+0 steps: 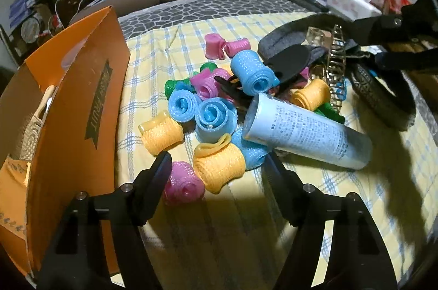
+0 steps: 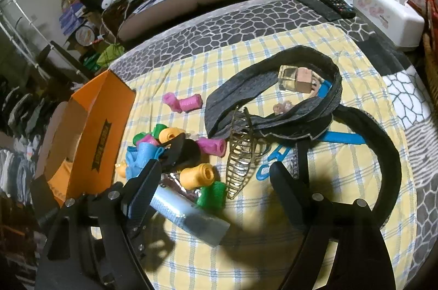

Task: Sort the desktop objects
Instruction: 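Grasp a yellow foam roller with the left gripper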

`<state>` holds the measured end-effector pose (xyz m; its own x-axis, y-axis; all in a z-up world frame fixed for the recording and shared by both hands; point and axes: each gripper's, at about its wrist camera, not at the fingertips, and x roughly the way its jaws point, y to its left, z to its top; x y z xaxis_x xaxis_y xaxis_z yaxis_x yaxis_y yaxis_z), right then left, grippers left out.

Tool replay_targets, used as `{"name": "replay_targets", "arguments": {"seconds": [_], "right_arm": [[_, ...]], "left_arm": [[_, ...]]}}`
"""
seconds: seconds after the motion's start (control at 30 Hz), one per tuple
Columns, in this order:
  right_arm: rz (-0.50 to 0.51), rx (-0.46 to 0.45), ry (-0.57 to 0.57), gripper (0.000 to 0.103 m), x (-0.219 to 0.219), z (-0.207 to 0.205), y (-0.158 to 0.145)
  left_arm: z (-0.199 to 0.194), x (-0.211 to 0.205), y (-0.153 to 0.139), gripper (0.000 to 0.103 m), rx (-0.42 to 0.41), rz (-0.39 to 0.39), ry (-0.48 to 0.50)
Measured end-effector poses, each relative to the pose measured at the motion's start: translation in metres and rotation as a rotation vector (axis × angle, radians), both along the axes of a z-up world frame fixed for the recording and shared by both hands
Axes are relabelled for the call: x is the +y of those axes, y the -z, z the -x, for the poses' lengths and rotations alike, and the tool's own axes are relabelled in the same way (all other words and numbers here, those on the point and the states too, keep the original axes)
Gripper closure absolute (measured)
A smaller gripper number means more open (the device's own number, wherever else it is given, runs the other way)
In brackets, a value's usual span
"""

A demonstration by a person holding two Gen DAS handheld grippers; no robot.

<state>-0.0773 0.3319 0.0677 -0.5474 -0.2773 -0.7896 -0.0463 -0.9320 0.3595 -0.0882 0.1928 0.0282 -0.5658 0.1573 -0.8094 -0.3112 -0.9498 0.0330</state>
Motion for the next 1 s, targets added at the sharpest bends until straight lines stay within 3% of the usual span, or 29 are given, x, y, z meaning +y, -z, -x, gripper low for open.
{"name": "replay_targets", "arguments": {"seconds": [0.1, 0.13, 0.27, 0.33, 0.53, 0.7, 0.77, 1.0], "right_arm": [[-0.004, -0.003, -0.006, 0.019, -0.003, 0.001, 0.001], [-0.005, -0.003, -0.008, 0.019, -0.005, 0.001, 0.001], [-0.006, -0.001, -0.017, 0.019, -0.010, 0.002, 0.001], [-0.005, 0.001, -0.022, 0.019, -0.012, 0.003, 0.000], [0.033, 0.006, -0.021, 0.020, -0.013, 0.006, -0.001], [0.056, -0.012, -0.023, 0.031, -0.016, 0.009, 0.004], [0.050, -0.027, -0.028, 0.041, -0.017, 0.011, 0.009], [0.013, -0.060, -0.042, 0.041, -0.025, 0.017, 0.022]], "left_arm": [[0.000, 0.001, -0.002, 0.051, 0.011, -0.018, 0.010], [0.000, 0.001, -0.003, 0.062, 0.007, -0.029, 0.016], [-0.002, 0.003, -0.003, 0.063, -0.009, -0.036, 0.018], [-0.002, 0.001, -0.006, 0.068, -0.028, -0.058, 0.012], [-0.008, -0.009, -0.034, 0.069, -0.035, -0.186, 0.021], [-0.011, -0.013, -0.049, 0.069, -0.019, -0.210, 0.031], [-0.010, -0.017, -0.051, 0.069, -0.024, -0.232, 0.024], [-0.013, -0.039, -0.081, 0.069, 0.022, -0.312, 0.014]]}}
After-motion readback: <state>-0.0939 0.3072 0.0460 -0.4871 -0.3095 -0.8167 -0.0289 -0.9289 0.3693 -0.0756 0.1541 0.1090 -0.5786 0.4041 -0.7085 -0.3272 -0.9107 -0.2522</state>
